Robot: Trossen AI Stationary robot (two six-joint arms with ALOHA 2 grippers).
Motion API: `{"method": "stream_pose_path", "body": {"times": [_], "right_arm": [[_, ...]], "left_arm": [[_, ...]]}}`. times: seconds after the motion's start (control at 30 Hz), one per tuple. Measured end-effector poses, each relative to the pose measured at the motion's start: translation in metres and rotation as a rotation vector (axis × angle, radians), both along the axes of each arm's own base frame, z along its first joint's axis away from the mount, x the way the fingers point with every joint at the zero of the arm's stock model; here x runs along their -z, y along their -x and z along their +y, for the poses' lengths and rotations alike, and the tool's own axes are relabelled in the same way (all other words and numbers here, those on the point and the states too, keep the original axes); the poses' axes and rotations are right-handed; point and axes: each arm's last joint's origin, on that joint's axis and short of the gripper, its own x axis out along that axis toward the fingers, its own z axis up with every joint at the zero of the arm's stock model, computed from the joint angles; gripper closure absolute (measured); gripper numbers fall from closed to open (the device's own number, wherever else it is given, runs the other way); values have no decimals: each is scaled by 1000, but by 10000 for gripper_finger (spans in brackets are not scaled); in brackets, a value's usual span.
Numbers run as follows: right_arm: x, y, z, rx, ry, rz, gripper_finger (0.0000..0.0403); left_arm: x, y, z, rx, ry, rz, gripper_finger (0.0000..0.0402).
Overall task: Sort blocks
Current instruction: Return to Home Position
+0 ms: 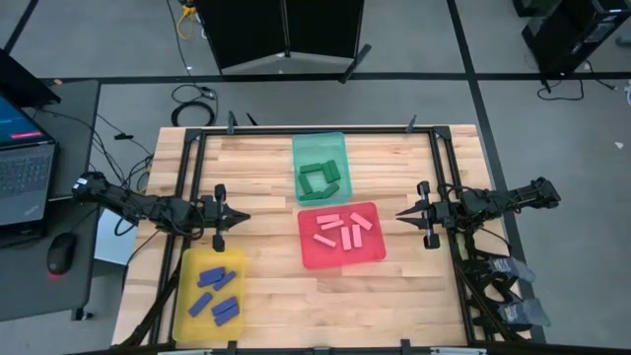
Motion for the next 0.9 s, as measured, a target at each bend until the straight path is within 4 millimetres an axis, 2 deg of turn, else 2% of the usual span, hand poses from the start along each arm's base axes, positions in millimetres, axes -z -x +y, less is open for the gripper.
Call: {"method": "stream_pose_path", "body": {"times": [0.9], "right_arm": [[0,0,0,0,0,0,352]], "left_arm": [[0,0,0,0,0,0,387]]}}
